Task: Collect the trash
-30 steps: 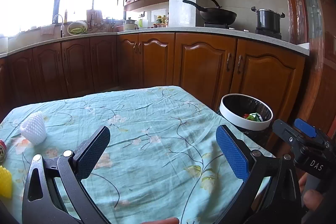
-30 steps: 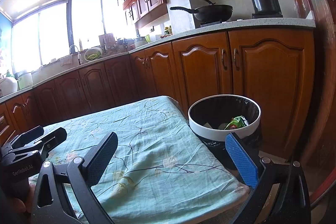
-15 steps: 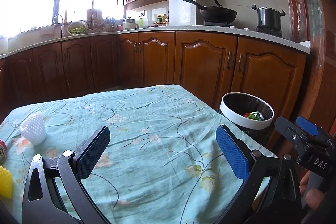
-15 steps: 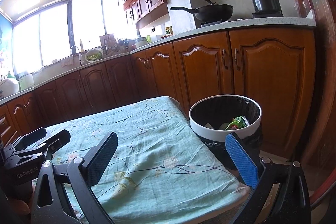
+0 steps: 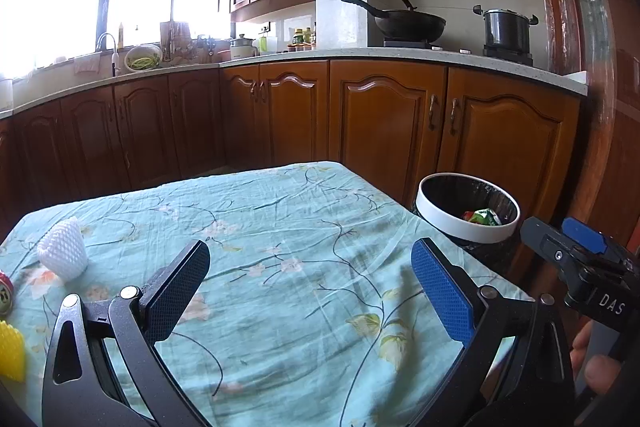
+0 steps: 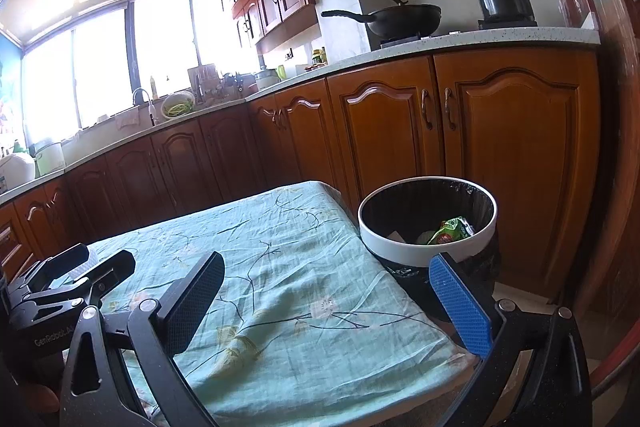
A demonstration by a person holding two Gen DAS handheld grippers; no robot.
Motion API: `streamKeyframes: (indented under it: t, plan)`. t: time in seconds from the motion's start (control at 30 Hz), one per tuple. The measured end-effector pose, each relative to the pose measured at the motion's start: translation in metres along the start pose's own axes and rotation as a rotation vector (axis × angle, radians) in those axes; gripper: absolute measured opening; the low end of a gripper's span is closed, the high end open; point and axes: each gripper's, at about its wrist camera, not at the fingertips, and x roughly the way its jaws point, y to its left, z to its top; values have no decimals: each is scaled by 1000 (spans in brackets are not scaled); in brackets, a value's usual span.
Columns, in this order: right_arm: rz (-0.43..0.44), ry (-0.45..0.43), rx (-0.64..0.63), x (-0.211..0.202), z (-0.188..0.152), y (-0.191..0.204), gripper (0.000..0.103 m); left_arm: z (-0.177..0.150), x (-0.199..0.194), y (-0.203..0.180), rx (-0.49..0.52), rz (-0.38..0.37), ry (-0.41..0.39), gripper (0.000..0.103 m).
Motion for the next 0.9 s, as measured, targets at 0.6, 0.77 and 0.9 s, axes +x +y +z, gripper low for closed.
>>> streamKeyframes:
  t: [0.6,0.77,0.9]
  plan:
    - [0,1,3,-1,0,0,103,0,1,-2,4,-3,6,103]
    - [1,1,2,-1,0,0,103,0,1,-2,6,-3,6,103]
    - [0,1,3,-1,0,0,103,0,2,-2,5,-6,10,103]
